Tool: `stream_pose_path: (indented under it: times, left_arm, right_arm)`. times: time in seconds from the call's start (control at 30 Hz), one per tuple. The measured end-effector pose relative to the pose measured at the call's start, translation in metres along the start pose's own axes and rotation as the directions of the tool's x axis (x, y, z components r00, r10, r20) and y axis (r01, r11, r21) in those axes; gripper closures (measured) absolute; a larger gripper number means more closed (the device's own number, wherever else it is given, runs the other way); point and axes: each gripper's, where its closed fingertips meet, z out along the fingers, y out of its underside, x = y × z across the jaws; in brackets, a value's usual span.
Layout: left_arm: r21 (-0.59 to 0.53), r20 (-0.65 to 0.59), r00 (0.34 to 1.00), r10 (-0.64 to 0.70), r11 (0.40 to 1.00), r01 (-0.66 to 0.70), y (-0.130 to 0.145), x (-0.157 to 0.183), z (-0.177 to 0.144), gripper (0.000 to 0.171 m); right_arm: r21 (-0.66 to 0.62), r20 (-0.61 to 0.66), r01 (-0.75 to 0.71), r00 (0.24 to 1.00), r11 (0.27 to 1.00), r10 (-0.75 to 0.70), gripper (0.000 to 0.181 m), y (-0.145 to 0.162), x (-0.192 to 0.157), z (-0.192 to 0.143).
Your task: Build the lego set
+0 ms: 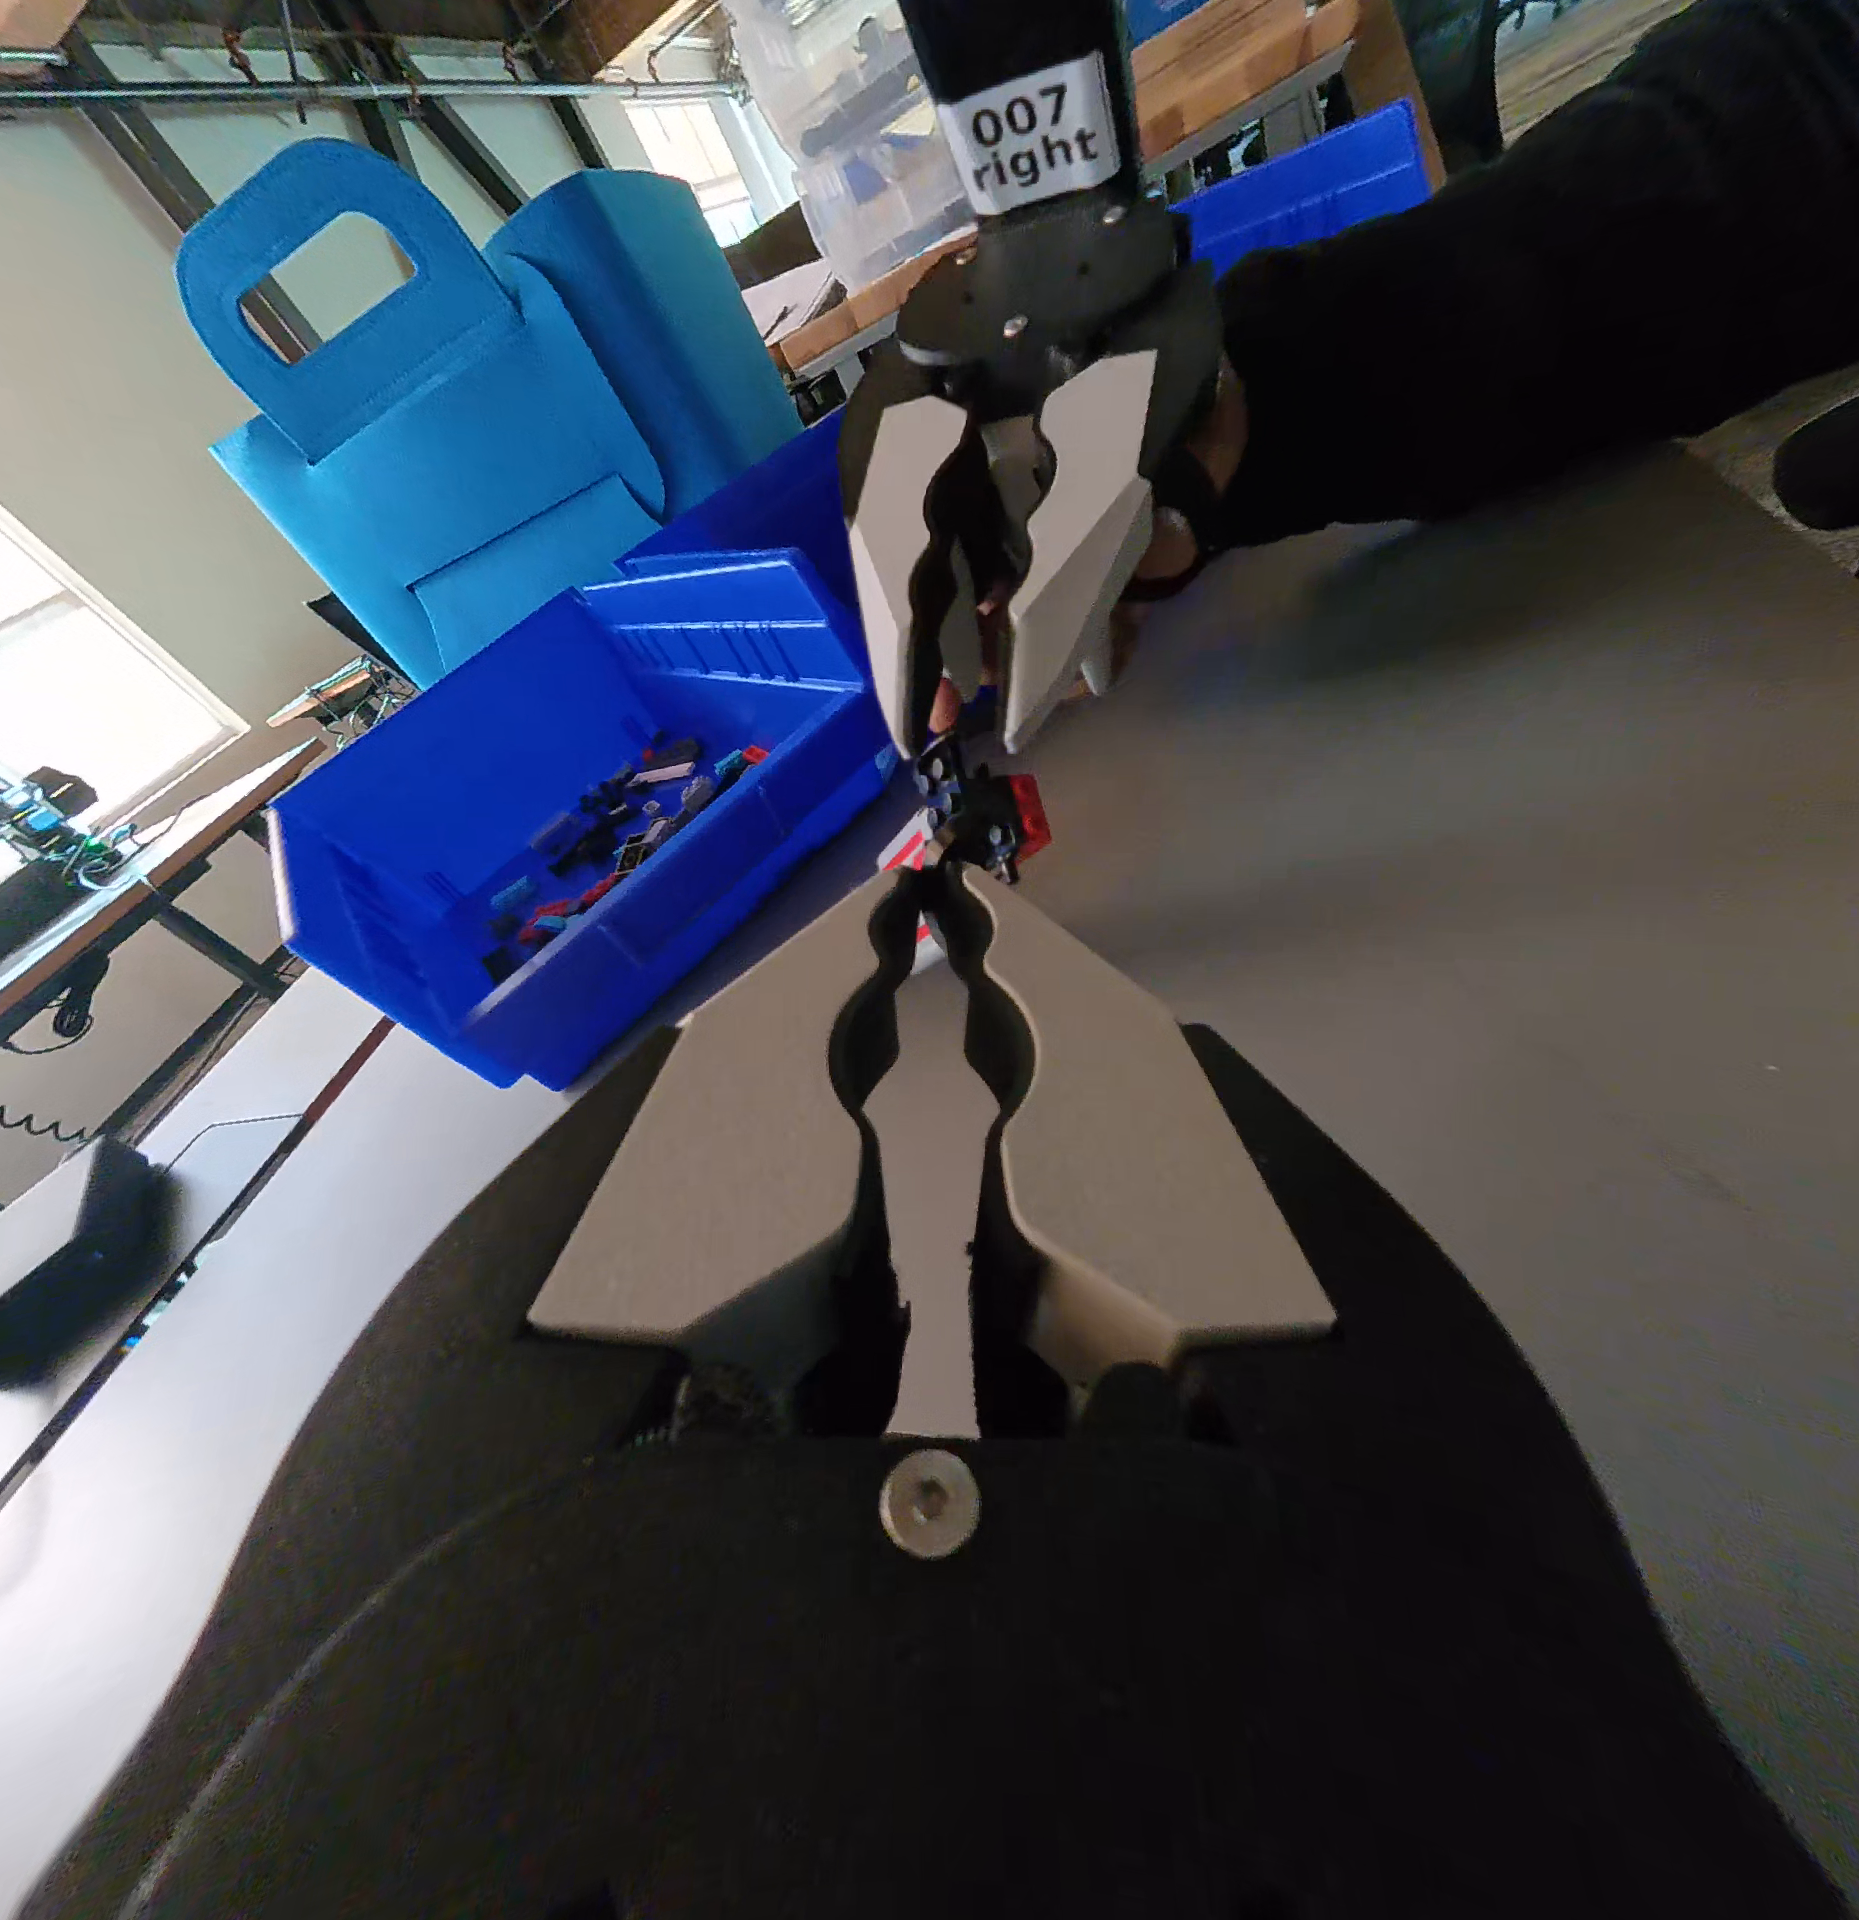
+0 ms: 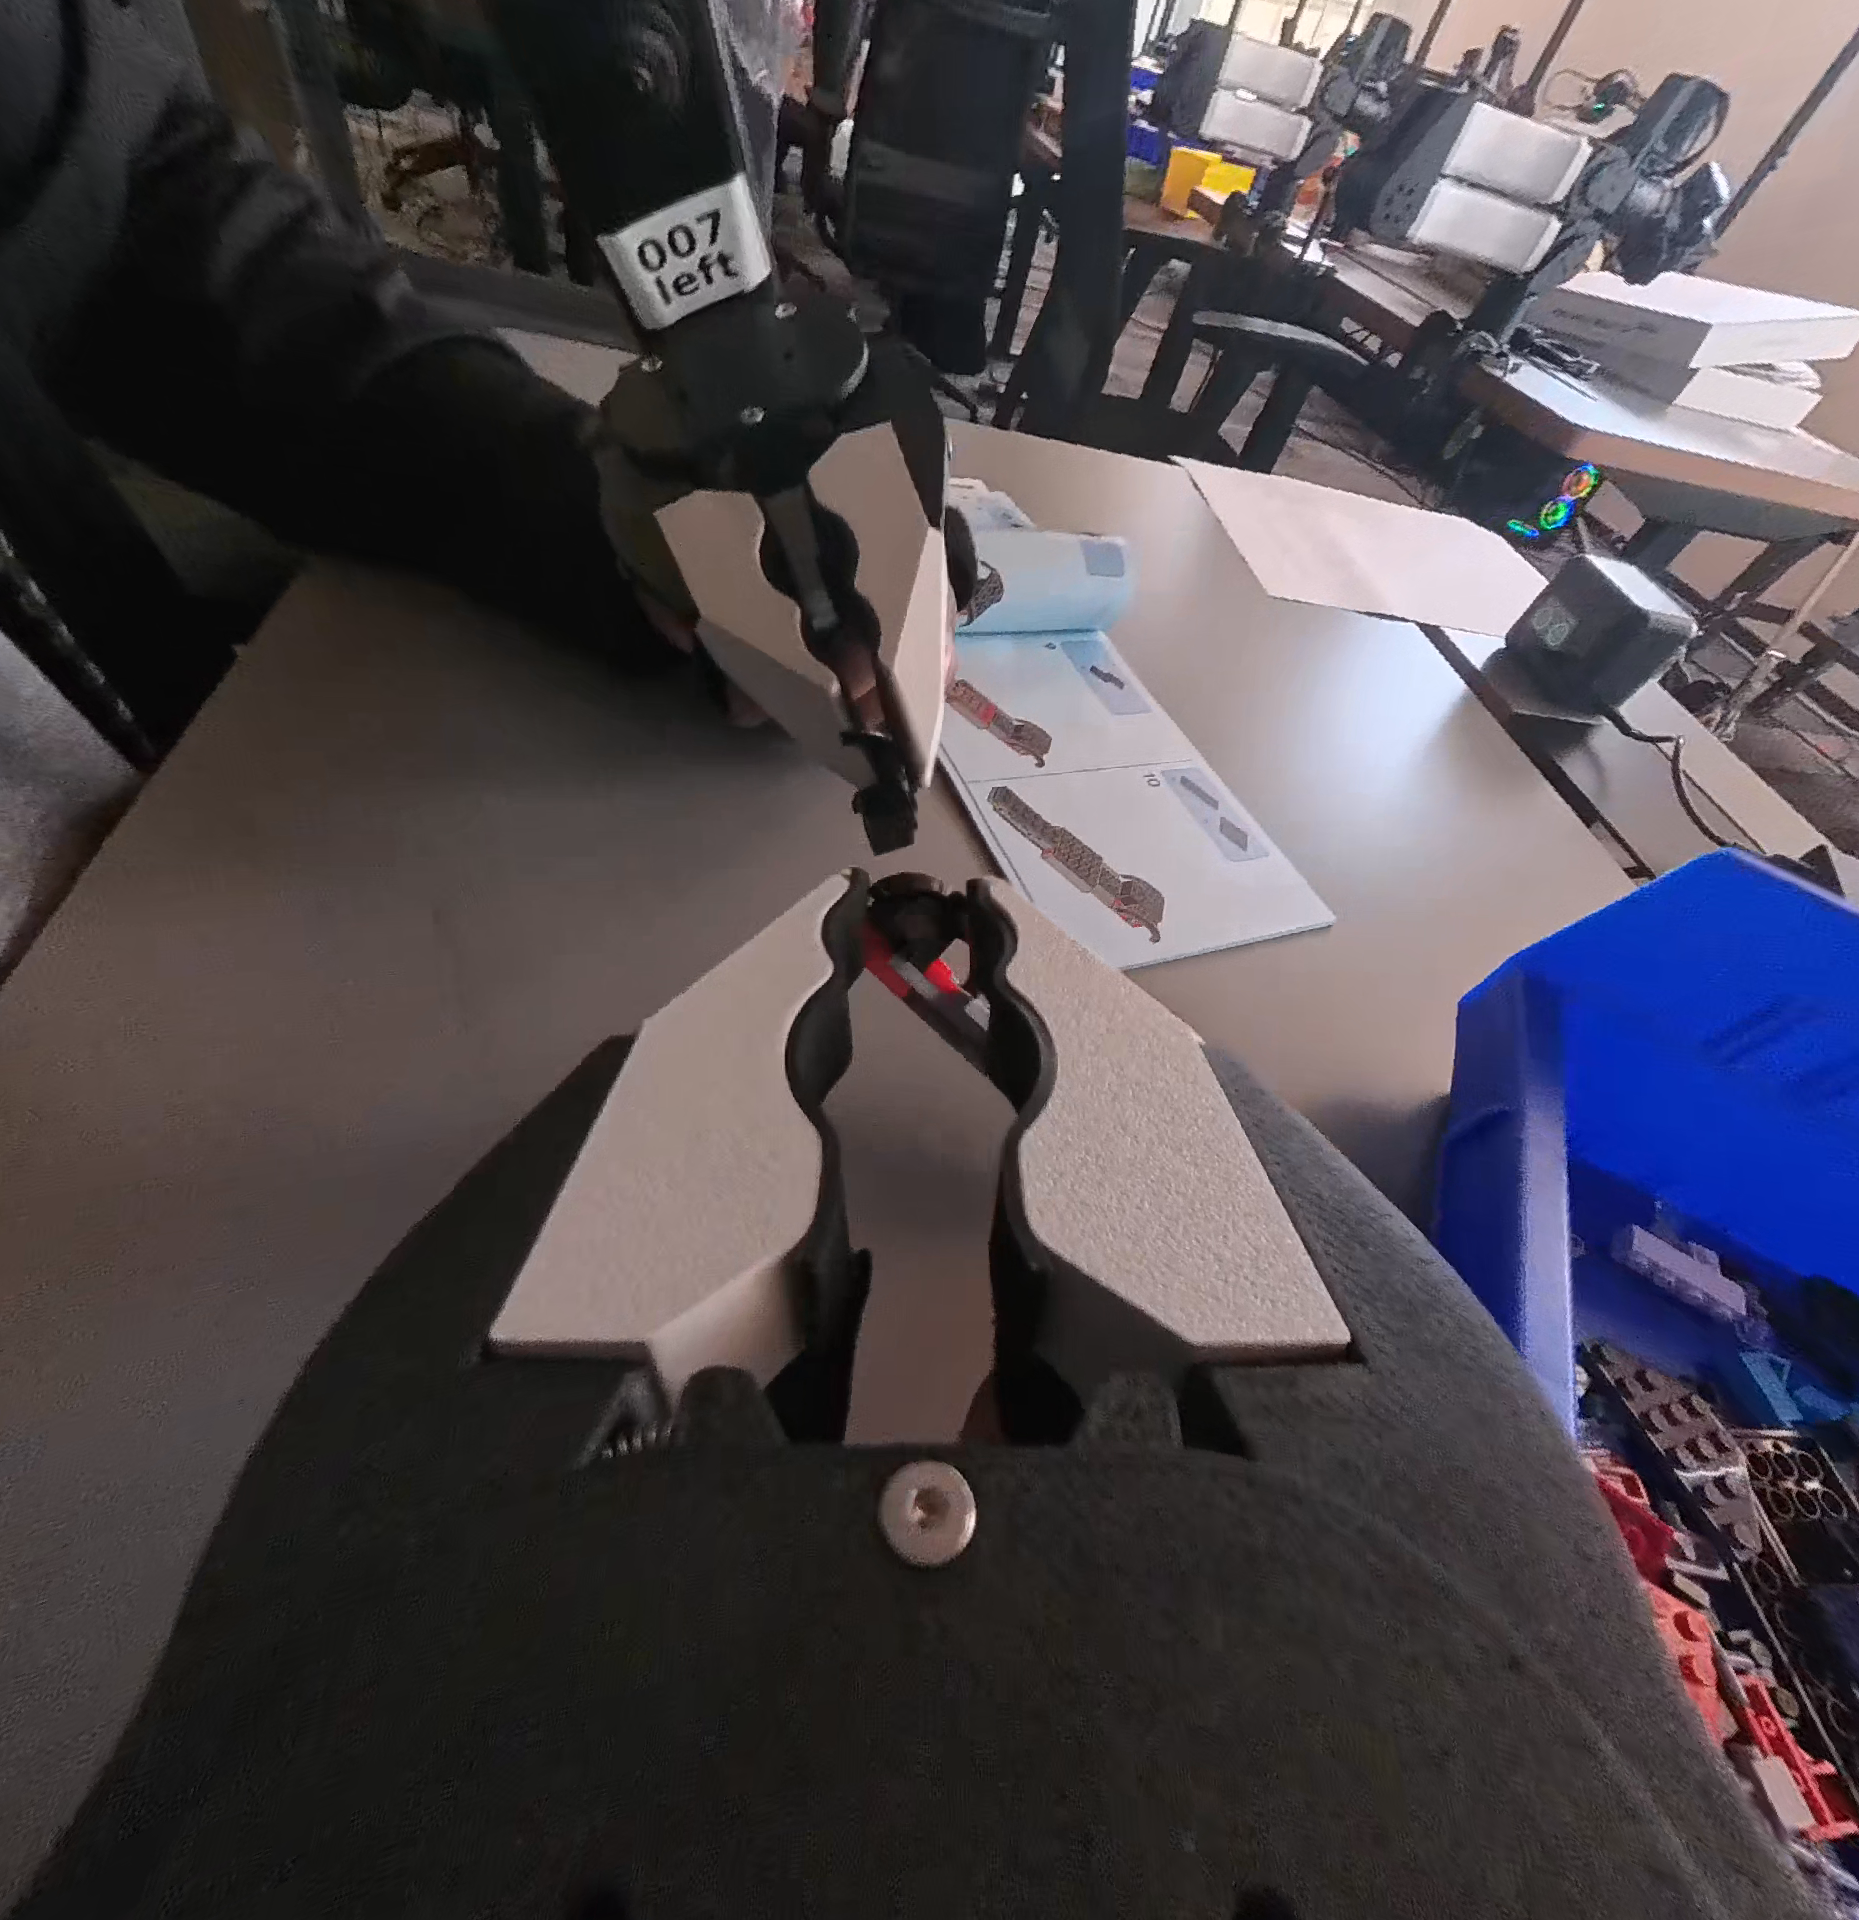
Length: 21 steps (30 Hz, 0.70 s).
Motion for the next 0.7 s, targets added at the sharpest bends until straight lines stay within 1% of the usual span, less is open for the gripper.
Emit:
stream_pose_path:
  times: [0.13,0.2,0.33,0.47,0.6,0.7]
  left_arm:
    - [-0.012,0.05,0.998,-0.035,0.999,0.035,0.003,-0.011,0.002,0.168]
    - [-0.012,0.065,0.997,-0.046,0.999,0.047,0.003,-0.015,0.001,0.168]
    - [-0.004,0.092,0.994,-0.064,0.998,0.065,0.004,-0.021,-0.006,0.168]
    - [-0.002,0.103,0.993,-0.058,0.998,0.059,0.003,-0.022,-0.01,0.168]
    - [0.008,0.108,0.992,-0.058,0.998,0.057,0.0,-0.023,-0.013,0.168]
    - [0.014,0.111,0.992,-0.065,0.998,0.063,0.0,-0.024,-0.016,0.168]
  right_arm:
    - [0.015,-0.031,-0.026,0.999,1.0,0.026,0.162,-0.006,0.006,0.001]
    - [-0.005,-0.03,-0.002,1.0,1.0,0.002,0.162,-0.004,0.003,0.004]
    - [-0.109,-0.02,0.101,0.994,0.989,-0.104,0.161,0.01,-0.008,0.015]
    - [-0.201,0.028,0.197,0.98,0.959,-0.196,0.161,0.023,-0.02,0.026]
    - [-0.29,0.076,0.267,0.964,0.919,-0.256,0.161,0.038,-0.025,0.035]
    - [-0.32,0.108,0.284,0.959,0.904,-0.263,0.161,0.042,-0.029,0.038]
